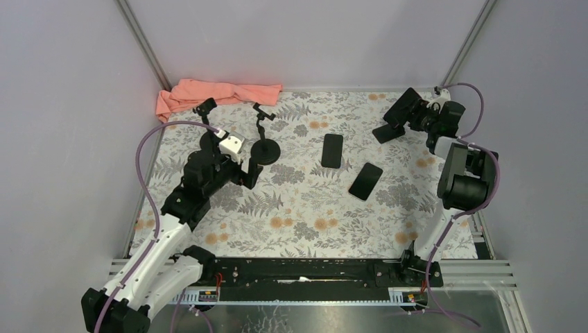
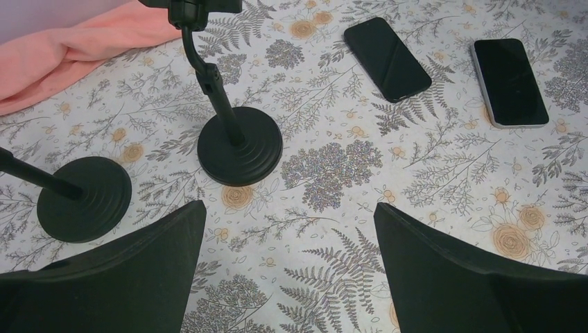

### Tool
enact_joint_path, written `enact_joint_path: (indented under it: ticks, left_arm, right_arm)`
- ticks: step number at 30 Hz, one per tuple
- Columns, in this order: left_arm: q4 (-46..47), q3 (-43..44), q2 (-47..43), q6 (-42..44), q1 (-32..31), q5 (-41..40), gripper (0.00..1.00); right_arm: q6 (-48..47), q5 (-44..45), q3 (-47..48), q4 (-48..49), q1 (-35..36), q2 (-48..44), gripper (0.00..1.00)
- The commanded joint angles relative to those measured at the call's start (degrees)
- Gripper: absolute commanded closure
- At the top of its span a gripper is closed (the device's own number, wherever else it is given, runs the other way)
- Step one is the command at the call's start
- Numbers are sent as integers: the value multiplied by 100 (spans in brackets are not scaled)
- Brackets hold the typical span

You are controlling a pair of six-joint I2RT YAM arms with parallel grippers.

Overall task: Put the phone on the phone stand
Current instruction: Place the phone stand with the phone at the center of the board, then adjust the phone at the phone stand.

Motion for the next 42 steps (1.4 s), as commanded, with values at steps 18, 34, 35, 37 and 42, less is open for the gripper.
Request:
enact_joint_path:
  ticks: [18, 34, 35, 37, 42]
  left_arm:
    - [233, -146, -308, -144, 85, 50, 1]
    - [142, -123, -342, -59, 86, 6, 1]
    - [135, -119, -334, -54, 91, 14, 1]
    - [130, -111, -324, -39, 94, 30, 1]
    - [116, -104, -272, -27, 97, 67, 1]
  right_arm:
    - [-981, 26, -1467, -1842, -246, -2850, 13]
    - [-386, -417, 717, -1687, -654, -1016, 28]
    - [-378, -423, 870, -1719, -654, -878, 29]
    - [-393, -453, 1157, -1777, -654, -647, 31]
    - [-381, -564, 1578, -1903, -654, -196, 36]
